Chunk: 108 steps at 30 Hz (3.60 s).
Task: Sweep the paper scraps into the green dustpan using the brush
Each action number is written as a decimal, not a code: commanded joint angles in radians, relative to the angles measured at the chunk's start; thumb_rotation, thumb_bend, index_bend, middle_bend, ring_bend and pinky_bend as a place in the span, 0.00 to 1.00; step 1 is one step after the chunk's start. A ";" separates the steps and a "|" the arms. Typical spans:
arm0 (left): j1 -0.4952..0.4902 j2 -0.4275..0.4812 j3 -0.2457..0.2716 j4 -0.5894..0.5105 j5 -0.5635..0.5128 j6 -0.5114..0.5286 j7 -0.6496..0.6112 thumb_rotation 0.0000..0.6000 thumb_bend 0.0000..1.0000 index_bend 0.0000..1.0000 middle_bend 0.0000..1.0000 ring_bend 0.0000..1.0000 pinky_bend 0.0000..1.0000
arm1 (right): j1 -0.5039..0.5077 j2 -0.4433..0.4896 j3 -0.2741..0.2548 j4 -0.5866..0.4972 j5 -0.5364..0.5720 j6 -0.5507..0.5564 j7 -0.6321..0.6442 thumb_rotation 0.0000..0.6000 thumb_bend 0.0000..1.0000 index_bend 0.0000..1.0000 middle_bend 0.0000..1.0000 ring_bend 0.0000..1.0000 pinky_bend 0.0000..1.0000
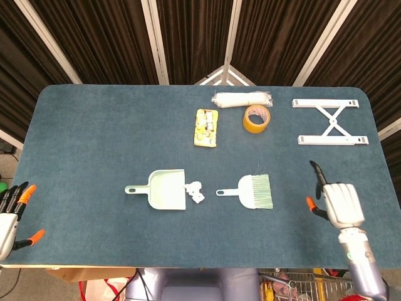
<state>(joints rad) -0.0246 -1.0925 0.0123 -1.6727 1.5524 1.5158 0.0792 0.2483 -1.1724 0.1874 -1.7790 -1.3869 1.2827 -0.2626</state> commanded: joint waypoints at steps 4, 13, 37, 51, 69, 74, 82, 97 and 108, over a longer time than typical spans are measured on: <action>-0.004 -0.004 -0.004 -0.007 -0.014 -0.010 0.018 1.00 0.00 0.00 0.00 0.00 0.00 | 0.123 -0.101 0.061 -0.021 0.150 -0.121 -0.151 1.00 0.36 0.34 0.83 0.91 0.78; -0.011 -0.012 -0.011 -0.009 -0.034 -0.024 0.047 1.00 0.00 0.00 0.00 0.00 0.00 | 0.234 -0.240 0.078 0.013 0.321 -0.163 -0.324 1.00 0.36 0.44 0.84 0.91 0.78; -0.025 -0.010 -0.015 -0.013 -0.061 -0.056 0.056 1.00 0.00 0.00 0.00 0.00 0.00 | 0.356 -0.521 0.012 0.203 0.477 -0.162 -0.475 1.00 0.36 0.44 0.84 0.91 0.78; -0.032 -0.008 -0.018 -0.017 -0.077 -0.071 0.053 1.00 0.00 0.00 0.00 0.00 0.00 | 0.394 -0.615 0.007 0.326 0.505 -0.173 -0.473 1.00 0.36 0.44 0.84 0.91 0.78; -0.036 -0.003 -0.018 -0.017 -0.081 -0.077 0.037 1.00 0.00 0.00 0.00 0.00 0.00 | 0.413 -0.638 0.015 0.315 0.468 -0.132 -0.475 1.00 0.36 0.43 0.84 0.91 0.78; -0.036 -0.001 -0.017 -0.019 -0.081 -0.076 0.032 1.00 0.00 0.00 0.00 0.00 0.00 | 0.415 -0.639 0.012 0.317 0.492 -0.132 -0.494 1.00 0.36 0.43 0.84 0.91 0.78; -0.037 0.000 -0.016 -0.020 -0.083 -0.078 0.028 1.00 0.00 0.00 0.00 0.00 0.00 | 0.418 -0.647 0.016 0.335 0.507 -0.133 -0.492 1.00 0.36 0.40 0.84 0.91 0.78; -0.038 0.004 -0.016 -0.023 -0.084 -0.079 0.021 1.00 0.00 0.00 0.00 0.00 0.00 | 0.413 -0.661 0.002 0.355 0.536 -0.135 -0.499 1.00 0.36 0.40 0.84 0.91 0.78; -0.038 0.006 -0.016 -0.025 -0.089 -0.081 0.021 1.00 0.00 0.00 0.00 0.00 0.00 | 0.407 -0.660 -0.007 0.360 0.540 -0.144 -0.484 1.00 0.41 0.62 0.84 0.91 0.78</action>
<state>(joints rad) -0.0630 -1.0869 -0.0032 -1.6976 1.4635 1.4345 0.1006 0.6566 -1.8334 0.1812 -1.4185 -0.8467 1.1395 -0.7481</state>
